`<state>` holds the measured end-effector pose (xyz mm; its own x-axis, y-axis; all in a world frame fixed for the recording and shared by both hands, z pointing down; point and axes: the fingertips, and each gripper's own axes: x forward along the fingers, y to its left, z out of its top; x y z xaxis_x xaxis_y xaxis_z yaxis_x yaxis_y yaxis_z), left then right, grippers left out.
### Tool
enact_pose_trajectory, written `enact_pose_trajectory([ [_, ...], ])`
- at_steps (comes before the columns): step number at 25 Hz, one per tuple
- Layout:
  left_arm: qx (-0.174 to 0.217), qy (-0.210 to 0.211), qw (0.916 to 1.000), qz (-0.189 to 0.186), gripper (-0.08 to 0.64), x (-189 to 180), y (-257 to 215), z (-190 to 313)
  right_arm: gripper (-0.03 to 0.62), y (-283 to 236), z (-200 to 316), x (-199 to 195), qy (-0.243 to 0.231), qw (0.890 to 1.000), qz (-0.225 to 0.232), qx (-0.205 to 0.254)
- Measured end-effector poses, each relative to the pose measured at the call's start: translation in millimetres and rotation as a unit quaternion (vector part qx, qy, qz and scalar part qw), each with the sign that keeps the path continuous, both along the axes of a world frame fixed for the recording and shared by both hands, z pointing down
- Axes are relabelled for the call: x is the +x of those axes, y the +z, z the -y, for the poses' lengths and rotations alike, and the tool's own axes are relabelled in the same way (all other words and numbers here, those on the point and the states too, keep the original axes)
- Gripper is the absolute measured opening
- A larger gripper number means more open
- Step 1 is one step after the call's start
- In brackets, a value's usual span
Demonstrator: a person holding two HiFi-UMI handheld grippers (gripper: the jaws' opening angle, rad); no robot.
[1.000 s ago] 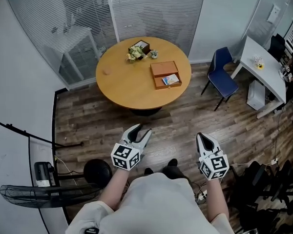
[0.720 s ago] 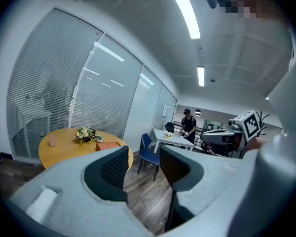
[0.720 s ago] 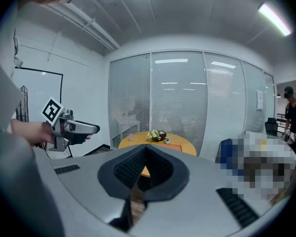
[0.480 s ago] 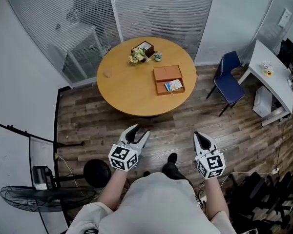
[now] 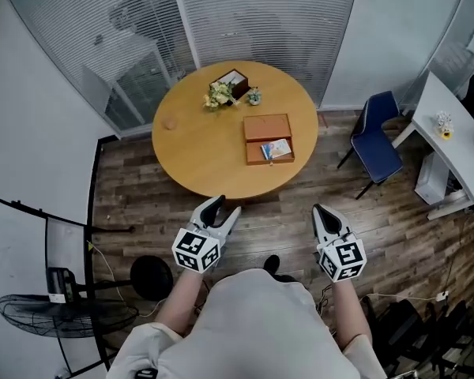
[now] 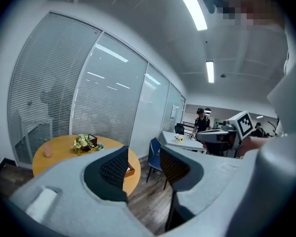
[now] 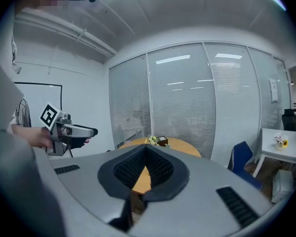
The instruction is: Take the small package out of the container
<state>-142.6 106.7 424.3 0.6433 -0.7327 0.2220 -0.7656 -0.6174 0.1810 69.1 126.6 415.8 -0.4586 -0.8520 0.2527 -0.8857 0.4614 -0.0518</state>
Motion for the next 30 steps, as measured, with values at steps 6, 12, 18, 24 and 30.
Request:
enact_pose_trajectory([
  [6,-0.002,-0.017,0.9998,-0.001,0.192,31.5,-1.7,26.6,0.002,0.2,34.1,34.7,-0.010,1.000,0.010,0.001],
  [12,-0.008,-0.014,0.9998,0.008,0.192,49.8,-0.6,47.8,0.002,7.9,61.0,50.8,-0.017,1.000,0.006,-0.017],
  [18,-0.026,-0.009,0.9996,0.010,0.192,50.1,12.1,78.5,0.002,21.4,91.4,49.7,-0.010,0.999,0.010,-0.035],
  [24,-0.029,0.011,0.9994,0.013,0.192,42.3,24.8,128.5,0.002,33.1,133.2,40.2,0.003,0.999,0.001,-0.041],
  [30,-0.037,0.042,0.9983,0.016,0.192,35.2,37.0,191.3,0.002,43.9,188.1,22.6,0.013,0.999,-0.018,-0.046],
])
